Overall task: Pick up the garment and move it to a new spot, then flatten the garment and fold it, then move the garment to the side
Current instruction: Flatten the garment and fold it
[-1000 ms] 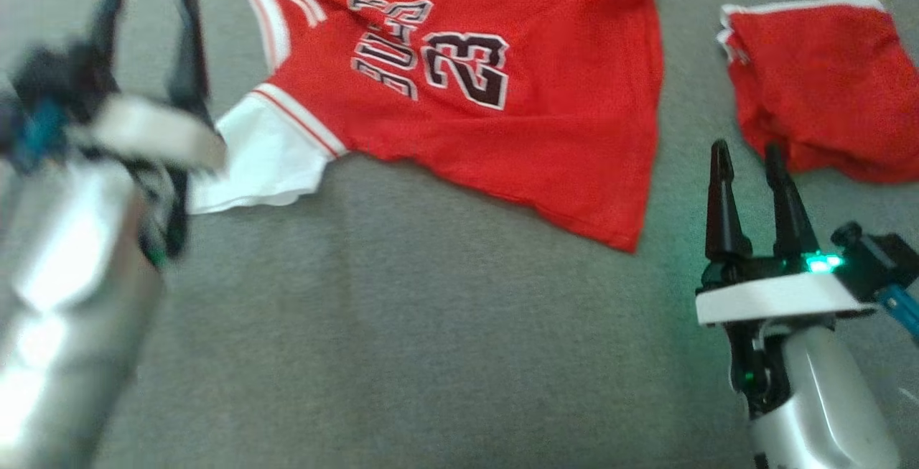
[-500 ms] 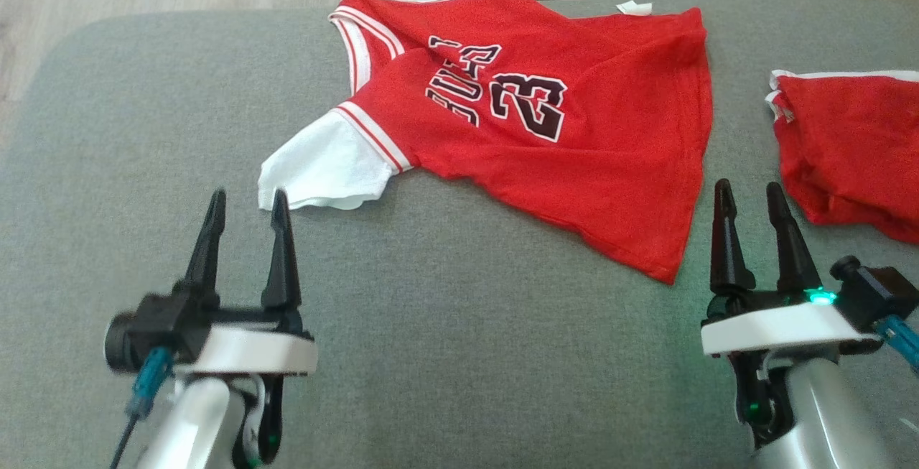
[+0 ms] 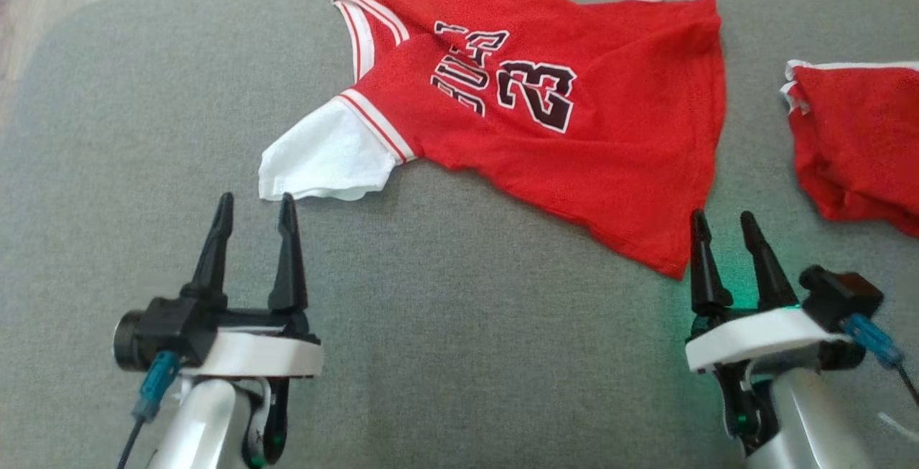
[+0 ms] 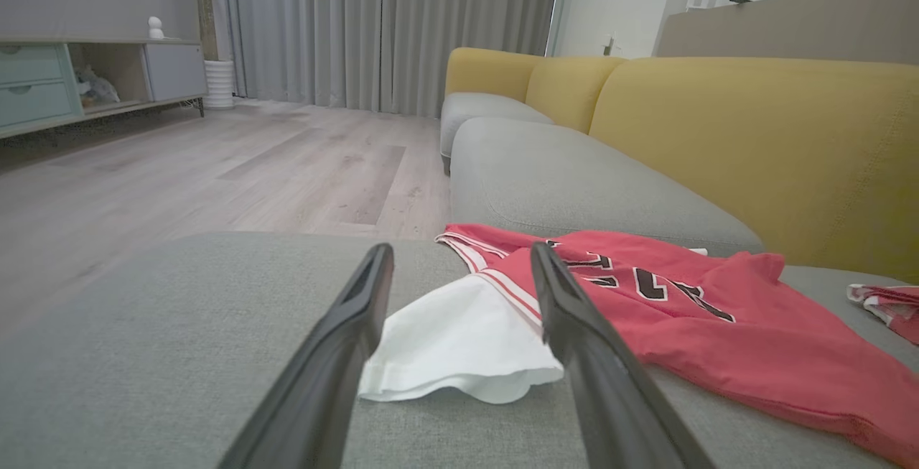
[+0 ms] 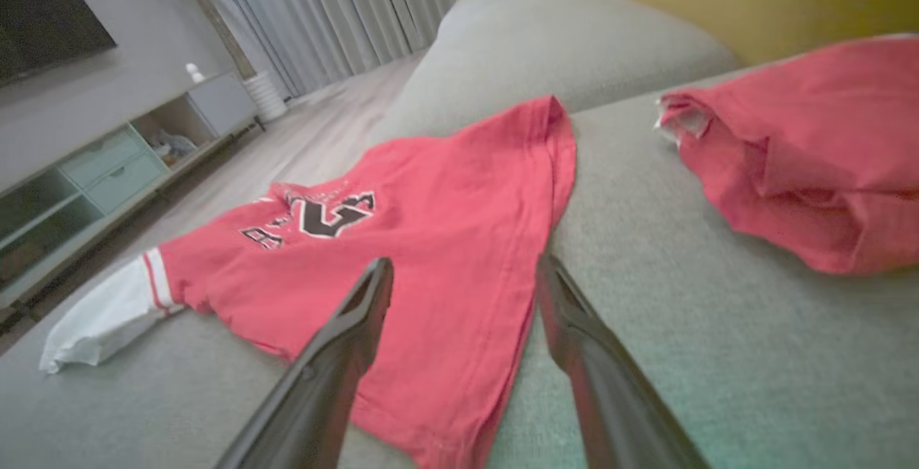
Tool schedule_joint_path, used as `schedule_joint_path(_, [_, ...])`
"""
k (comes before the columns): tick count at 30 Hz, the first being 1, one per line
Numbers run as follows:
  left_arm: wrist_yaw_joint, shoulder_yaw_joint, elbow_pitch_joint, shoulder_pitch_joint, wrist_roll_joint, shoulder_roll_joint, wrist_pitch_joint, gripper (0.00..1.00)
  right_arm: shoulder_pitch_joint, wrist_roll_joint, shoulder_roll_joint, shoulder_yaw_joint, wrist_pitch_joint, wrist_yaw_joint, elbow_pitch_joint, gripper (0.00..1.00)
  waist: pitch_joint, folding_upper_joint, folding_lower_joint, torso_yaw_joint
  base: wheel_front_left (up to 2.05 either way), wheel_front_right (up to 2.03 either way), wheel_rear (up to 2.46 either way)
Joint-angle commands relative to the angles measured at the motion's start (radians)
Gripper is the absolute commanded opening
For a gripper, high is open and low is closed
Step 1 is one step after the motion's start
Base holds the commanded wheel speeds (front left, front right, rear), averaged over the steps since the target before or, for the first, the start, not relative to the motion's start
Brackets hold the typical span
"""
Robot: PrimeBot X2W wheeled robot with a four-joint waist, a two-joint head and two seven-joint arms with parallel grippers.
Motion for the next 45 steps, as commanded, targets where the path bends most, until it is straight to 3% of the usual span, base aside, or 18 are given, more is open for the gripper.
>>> schedule_joint_path(1, [-0.007, 0.045, -0.022, -0.043, 0.016, 0.002, -0.005, 1.00, -0.051, -0.008, -0.002, 0.025, 0.014, -0.001, -0.005, 1.00, 0.011, -0.0001, 0.0000, 0.004, 0.00, 0.00, 0.00])
schedule_joint_path(17, [-0.070, 0.092, 0.002, -0.071, 0.091, -0.055, -0.005, 1.00, -0.153, -0.029, -0.002, 0.055, 0.134, -0.001, 0.270, 1.00, 0.045, -0.0001, 0.0000, 0.049, 0.00, 0.00, 0.00])
schedule_joint_path(18, [-0.072, 0.096, 0.003, -0.071, 0.095, -0.057, -0.005, 1.00, -0.157, -0.028, -0.002, 0.060, 0.135, -0.001, 0.278, 0.89, 0.044, -0.0001, 0.0000, 0.049, 0.00, 0.00, 0.00])
schedule_joint_path(19, [-0.075, 0.100, 0.004, -0.069, 0.098, -0.059, -0.005, 1.00, -0.160, -0.032, -0.002, 0.065, 0.132, -0.001, 0.283, 0.05, 0.042, -0.0001, 0.0000, 0.049, 0.00, 0.00, 0.00])
schedule_joint_path(20, [-0.077, 0.104, 0.005, -0.068, 0.101, -0.061, -0.005, 1.00, -0.163, -0.040, -0.002, 0.065, 0.126, -0.001, 0.286, 0.00, 0.038, -0.0001, 0.0000, 0.047, 0.00, 0.00, 0.00])
schedule_joint_path(22, [-0.080, 0.114, 0.009, -0.063, 0.107, -0.063, -0.005, 1.00, -0.168, -0.063, -0.002, 0.050, 0.112, -0.001, 0.289, 0.00, 0.029, -0.0001, 0.0000, 0.040, 0.00, 0.00, 0.00])
schedule_joint_path(31, [-0.093, 0.143, 0.016, -0.038, 0.129, -0.077, -0.005, 1.00, -0.135, -0.224, -0.002, -0.207, 0.114, -0.001, 0.211, 0.00, -0.030, -0.0001, 0.0000, -0.018, 0.00, 0.00, 0.00])
schedule_joint_path(38, [-0.105, 0.152, 0.026, -0.031, 0.139, -0.084, -0.005, 1.00, -0.087, -0.255, -0.002, -0.251, 0.183, -0.001, 0.111, 0.00, -0.047, -0.0001, 0.0000, -0.036, 0.00, 0.00, 0.00])
schedule_joint_path(39, [-0.106, 0.153, 0.027, -0.032, 0.140, -0.085, -0.005, 1.00, -0.084, -0.255, -0.002, -0.255, 0.186, -0.001, 0.101, 0.45, -0.048, -0.0001, 0.0000, -0.038, 0.00, 0.00, 0.00])
schedule_joint_path(40, [-0.108, 0.155, 0.029, -0.032, 0.141, -0.085, -0.005, 1.00, -0.081, -0.250, -0.002, -0.255, 0.182, -0.001, 0.090, 1.00, -0.049, -0.0001, 0.0000, -0.039, 0.00, 0.00, 0.00])
schedule_joint_path(45, [-0.117, 0.157, 0.047, -0.039, 0.147, -0.085, -0.005, 1.00, -0.079, -0.212, -0.002, -0.233, 0.121, -0.001, 0.028, 1.00, -0.048, -0.0001, 0.0000, -0.050, 0.00, 0.00, 0.00])
